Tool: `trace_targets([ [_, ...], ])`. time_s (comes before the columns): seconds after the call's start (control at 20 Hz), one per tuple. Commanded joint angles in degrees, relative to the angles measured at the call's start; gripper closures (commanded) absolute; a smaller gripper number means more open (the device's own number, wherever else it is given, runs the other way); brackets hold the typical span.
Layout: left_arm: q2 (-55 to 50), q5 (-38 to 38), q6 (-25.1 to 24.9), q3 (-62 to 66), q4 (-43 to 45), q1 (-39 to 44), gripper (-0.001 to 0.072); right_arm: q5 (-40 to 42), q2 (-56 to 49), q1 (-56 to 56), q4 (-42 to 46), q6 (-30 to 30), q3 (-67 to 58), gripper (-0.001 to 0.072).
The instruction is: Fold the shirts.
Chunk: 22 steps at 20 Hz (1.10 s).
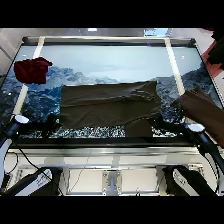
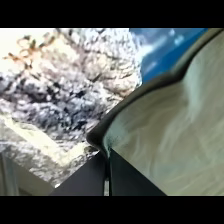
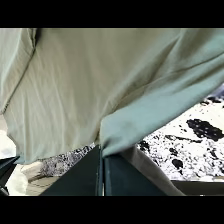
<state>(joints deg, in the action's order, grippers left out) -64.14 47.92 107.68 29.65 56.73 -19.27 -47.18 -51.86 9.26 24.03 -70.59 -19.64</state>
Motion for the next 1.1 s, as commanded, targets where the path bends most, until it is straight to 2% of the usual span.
trace_targets([
  [0.0, 0.0, -0.4, -1.5, 0.4, -1.7, 0.0, 0.0695, -0.1, 1.5, 0.0, -1.1, 0.0, -0.1, 0.0687],
  [0.15, 0.7, 4.8, -11.3, 4.8, -2.2, 0.0, 0.0696, -4.0, 7.4, 0.0, 2.4, -0.7, 0.0, 0.0688],
  [0.2, 2.0, 6.4, -14.0, 6.6, -0.5, 0.0, 0.0696, -6.0, 9.5, 0.0, 5.9, -3.6, 0.0, 0.0688],
  [0.3, 5.4, 9.7, -13.0, 8.8, 7.4, 0.0, 0.0696, -10.0, 13.8, 0.0, 14.0, -10.6, 0.0, 0.0687],
  [0.4, 9.6, 14.2, -9.7, 9.1, 17.9, 0.0, 0.0696, -14.9, 18.2, 0.0, 20.7, -15.3, 0.0, 0.0687],
  [0.5, 13.7, 19.8, -8.7, 9.1, 26.8, 0.0, 0.0696, -19.6, 22.3, 0.0, 24.2, -18.6, 0.0, 0.0687],
  [0.6, 17.5, 22.1, -9.3, 9.1, 31.0, 0.0, 0.0696, -22.7, 26.1, 0.0, 25.5, -20.1, 0.0, 0.0687],
  [0.7, 19.6, 22.1, -11.8, 9.6, 26.5, 0.0, 0.0696, -22.3, 28.7, 0.0, 25.2, -21.8, -0.1, 0.0688],
  [0.8, 19.7, 21.3, -19.2, 11.9, 15.5, 0.0, 0.0697, -20.9, 28.9, 0.0, 24.6, -22.3, -0.1, 0.0689],
  [0.85, 19.7, 19.5, -21.3, 13.4, 11.1, 0.0, 0.0697, -19.7, 28.8, -0.1, 24.6, -22.2, -0.1, 0.0689],
  [0.95, 19.4, 16.0, -21.9, 16.5, 9.7, 0.0, 0.0697, -16.0, 28.5, -0.1, 24.9, -22.2, -1.7, 0.0690],
  [1.05, 17.6, 16.6, -22.9, 19.8, 11.0, 0.0, 0.0697, -11.5, 26.4, -0.1, 25.3, -22.2, -6.0, 0.0690],
])
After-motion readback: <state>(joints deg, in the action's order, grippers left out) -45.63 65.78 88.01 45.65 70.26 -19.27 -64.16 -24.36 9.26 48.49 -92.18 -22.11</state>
